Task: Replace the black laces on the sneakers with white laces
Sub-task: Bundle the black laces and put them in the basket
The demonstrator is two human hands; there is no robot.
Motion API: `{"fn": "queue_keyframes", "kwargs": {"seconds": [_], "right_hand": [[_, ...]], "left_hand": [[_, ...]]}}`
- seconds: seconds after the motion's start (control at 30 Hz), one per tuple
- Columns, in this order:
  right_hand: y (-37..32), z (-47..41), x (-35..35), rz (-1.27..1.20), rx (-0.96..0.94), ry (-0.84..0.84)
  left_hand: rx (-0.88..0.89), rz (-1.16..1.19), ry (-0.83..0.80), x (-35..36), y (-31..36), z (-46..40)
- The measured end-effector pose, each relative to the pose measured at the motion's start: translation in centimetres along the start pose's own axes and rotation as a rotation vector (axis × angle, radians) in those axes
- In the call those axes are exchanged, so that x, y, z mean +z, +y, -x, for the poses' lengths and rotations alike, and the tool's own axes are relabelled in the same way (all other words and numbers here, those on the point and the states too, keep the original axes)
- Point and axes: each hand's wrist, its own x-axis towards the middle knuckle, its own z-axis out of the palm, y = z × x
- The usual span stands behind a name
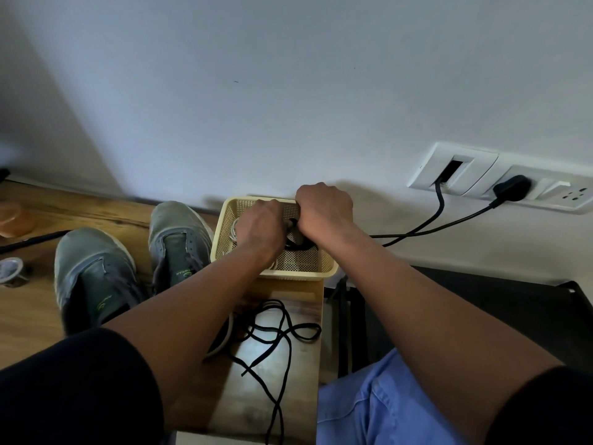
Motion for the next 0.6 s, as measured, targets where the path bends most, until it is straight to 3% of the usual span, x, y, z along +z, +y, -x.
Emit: {"fn": "queue_keyframes", "kwargs": {"seconds": [0.17,0.4,0.6], "right_hand": [[0.1,0.4,0.0,-0.021,-0.047,-0.070],[0.1,1.5,-3.5,-0.213,0.028,0.070],[-2.8,7.1,-3.2,-0.228,-0.086,-0.081]], "left_hand": [[0.053,0.030,0.001,-1.2,-0.6,0.1],[0.086,0.152,0.060,-4.3,-1.2,0.9],[0.071,0.279,0.177,-7.5,-3.6,5.0]]}}
